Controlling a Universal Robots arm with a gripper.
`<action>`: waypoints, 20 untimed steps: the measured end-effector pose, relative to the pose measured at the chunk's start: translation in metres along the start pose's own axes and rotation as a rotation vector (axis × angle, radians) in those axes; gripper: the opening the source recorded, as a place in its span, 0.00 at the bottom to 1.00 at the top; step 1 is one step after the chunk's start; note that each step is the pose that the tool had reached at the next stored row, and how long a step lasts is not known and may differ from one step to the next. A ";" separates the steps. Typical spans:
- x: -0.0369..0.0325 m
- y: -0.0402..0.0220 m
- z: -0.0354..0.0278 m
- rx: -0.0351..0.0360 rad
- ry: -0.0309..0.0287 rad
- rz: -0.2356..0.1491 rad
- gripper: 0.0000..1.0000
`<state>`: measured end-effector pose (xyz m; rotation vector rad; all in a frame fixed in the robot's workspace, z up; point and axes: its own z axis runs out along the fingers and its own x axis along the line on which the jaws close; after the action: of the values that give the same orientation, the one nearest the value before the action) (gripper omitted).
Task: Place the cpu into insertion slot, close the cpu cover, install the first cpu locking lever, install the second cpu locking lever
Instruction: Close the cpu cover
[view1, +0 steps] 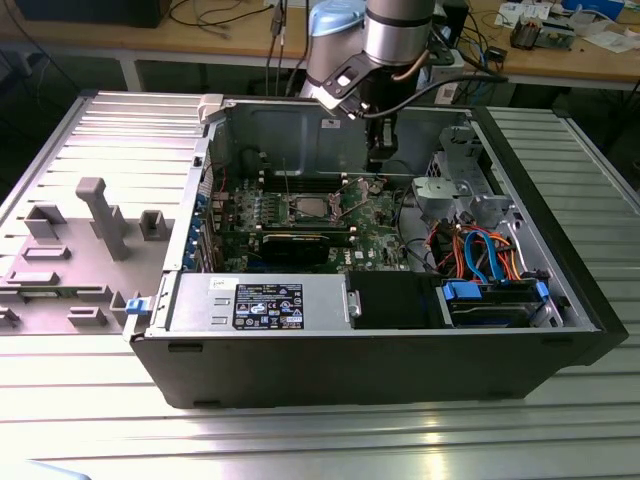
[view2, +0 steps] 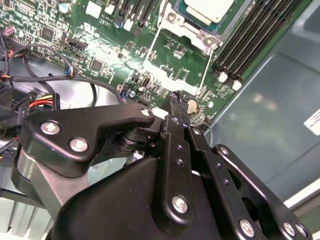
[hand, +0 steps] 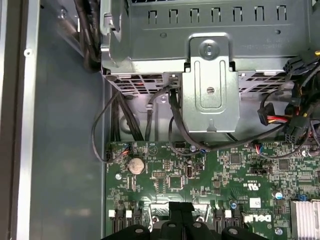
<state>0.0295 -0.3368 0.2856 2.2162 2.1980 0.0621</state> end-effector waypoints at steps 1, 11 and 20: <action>0.0001 0.0037 0.0021 0.0012 0.0000 0.000 0.11; 0.0007 0.0133 0.0158 0.0044 -0.0001 0.000 0.11; 0.0006 0.0133 0.0160 0.0044 -0.0002 0.000 0.11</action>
<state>0.0434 -0.3361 0.2703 2.2184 2.2001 0.0571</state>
